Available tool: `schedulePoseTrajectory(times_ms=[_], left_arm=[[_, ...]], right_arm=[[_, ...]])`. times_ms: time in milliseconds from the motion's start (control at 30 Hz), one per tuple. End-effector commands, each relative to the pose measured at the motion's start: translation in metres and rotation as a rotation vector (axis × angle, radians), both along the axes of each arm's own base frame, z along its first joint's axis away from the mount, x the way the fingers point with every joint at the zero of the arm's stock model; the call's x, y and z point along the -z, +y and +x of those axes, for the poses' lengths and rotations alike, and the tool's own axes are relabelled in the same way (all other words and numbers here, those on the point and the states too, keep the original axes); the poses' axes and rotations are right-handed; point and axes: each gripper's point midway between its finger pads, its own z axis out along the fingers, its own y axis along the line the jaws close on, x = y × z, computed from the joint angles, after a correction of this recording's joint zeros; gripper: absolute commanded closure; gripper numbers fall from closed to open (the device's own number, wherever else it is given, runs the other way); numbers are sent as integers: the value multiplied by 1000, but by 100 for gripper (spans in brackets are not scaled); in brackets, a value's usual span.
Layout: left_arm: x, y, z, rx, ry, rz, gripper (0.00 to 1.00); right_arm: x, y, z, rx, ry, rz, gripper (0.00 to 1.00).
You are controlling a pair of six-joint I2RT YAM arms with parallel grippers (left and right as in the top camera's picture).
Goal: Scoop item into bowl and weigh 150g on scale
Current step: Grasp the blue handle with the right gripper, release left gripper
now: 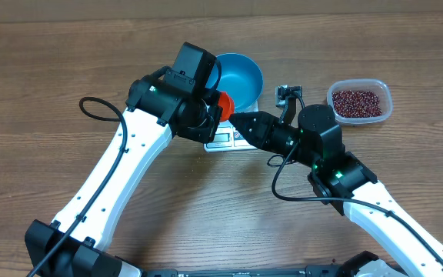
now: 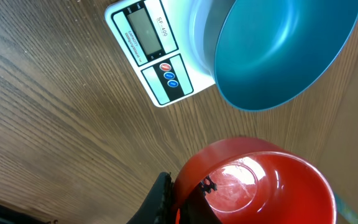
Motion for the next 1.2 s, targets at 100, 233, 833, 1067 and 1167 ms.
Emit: schedulePoseTrajectory(times_ms=[100, 233, 833, 1067, 1167], left_arm=[[-5, -4, -6, 9, -6, -12, 96], [-5, -4, -7, 9, -4, -12, 96], [-5, -3, -6, 11, -7, -8, 54], [-7, 8, 7, 96, -101, 72, 59], [-12, 18, 22, 282, -221, 146, 56]], right_arm=[[-14, 3, 5, 8, -35, 19, 78], [-16, 3, 6, 7, -44, 24, 78], [-18, 4, 7, 7, -56, 27, 96], [-8, -1, 8, 21, -49, -23, 96], [5, -9, 9, 32, -37, -85, 96]])
